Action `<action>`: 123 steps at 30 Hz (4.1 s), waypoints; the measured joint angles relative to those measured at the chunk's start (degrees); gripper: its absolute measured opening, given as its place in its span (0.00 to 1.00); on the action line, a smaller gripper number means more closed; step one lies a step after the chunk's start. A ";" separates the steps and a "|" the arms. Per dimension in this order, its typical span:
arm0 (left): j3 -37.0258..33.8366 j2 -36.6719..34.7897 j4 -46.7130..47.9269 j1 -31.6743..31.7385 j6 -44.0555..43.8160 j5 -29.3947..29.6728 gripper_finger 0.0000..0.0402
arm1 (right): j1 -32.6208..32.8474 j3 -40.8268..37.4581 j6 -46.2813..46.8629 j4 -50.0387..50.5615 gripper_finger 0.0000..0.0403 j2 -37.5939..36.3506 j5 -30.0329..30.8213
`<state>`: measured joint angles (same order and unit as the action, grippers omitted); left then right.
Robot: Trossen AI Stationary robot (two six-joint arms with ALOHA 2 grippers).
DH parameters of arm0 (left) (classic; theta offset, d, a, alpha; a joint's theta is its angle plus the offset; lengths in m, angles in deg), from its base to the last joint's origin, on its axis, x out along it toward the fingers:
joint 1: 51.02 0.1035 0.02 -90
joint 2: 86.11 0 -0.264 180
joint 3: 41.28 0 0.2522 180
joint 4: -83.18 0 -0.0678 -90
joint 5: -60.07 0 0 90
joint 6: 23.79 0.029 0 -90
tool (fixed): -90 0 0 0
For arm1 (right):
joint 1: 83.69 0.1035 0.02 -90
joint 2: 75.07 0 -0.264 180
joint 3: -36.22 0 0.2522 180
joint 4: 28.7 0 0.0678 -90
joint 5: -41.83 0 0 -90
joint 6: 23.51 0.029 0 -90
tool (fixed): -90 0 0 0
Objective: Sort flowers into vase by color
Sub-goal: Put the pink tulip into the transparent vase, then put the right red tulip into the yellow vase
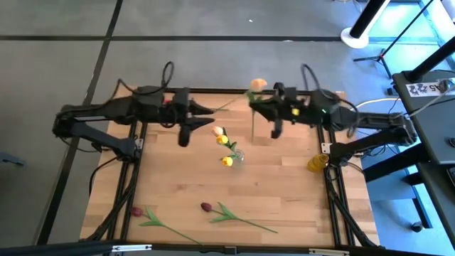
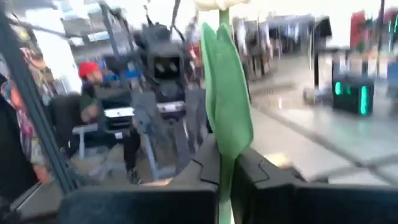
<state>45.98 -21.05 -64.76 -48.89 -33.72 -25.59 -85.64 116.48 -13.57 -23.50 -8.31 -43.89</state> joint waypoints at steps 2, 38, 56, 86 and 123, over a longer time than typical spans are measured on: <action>0.00 -2.99 2.46 -1.10 -1.92 1.08 0.33 | 1.89 -5.39 -1.14 -5.05 0.02 -3.30 1.20; 0.00 -8.44 35.53 -10.07 -32.93 17.59 0.13 | 7.60 -28.48 -8.55 -41.82 0.12 11.12 8.15; -0.02 0.55 30.01 16.49 -15.12 5.44 0.26 | 7.62 -10.72 -2.32 14.71 0.52 2.53 -0.38; -0.02 45.10 -5.09 33.71 11.69 -10.84 0.41 | 7.62 9.01 25.58 62.41 0.61 1.68 -5.95; -0.02 30.90 5.25 36.33 11.63 -9.97 0.00 | 4.51 15.82 26.25 62.54 0.61 1.51 0.56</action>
<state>45.96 9.85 -59.52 -12.56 -22.09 -35.55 -81.13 132.30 12.69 39.03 -6.80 -43.33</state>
